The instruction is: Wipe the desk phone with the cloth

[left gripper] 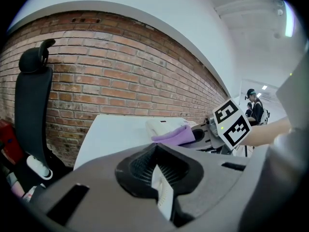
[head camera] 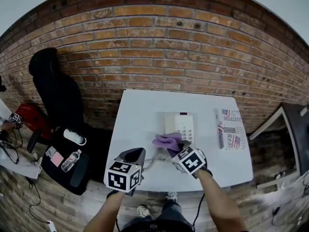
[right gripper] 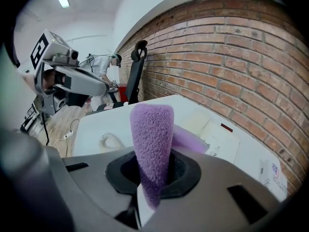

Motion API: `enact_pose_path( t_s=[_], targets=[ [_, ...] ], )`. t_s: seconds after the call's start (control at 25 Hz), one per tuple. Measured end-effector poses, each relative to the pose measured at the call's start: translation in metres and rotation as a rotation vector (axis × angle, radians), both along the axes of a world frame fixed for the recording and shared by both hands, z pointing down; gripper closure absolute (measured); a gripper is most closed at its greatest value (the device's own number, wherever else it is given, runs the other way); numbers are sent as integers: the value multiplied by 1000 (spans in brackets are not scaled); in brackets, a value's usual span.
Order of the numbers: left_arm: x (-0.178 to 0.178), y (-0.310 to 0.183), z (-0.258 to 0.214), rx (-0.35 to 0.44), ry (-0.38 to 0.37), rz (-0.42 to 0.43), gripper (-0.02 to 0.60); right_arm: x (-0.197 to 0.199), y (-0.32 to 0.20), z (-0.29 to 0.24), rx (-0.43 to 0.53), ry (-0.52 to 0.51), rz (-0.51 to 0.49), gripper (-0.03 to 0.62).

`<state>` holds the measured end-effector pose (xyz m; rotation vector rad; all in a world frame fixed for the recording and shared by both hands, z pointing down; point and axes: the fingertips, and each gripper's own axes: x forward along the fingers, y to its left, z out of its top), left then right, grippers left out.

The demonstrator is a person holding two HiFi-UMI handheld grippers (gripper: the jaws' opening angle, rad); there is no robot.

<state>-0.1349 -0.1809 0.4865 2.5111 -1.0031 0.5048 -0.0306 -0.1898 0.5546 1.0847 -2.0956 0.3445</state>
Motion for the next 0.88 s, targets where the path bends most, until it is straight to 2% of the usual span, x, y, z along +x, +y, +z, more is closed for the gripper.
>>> enact_pose_path(
  t_s=[0.48,0.88],
  targets=[
    [11,4,6,-11,11,33,577,-4,35,15,-52,-3,-22,548],
    [41,-20,-3,-8,31,42,577,39,5,-46,61,32,-12,549]
  ],
)
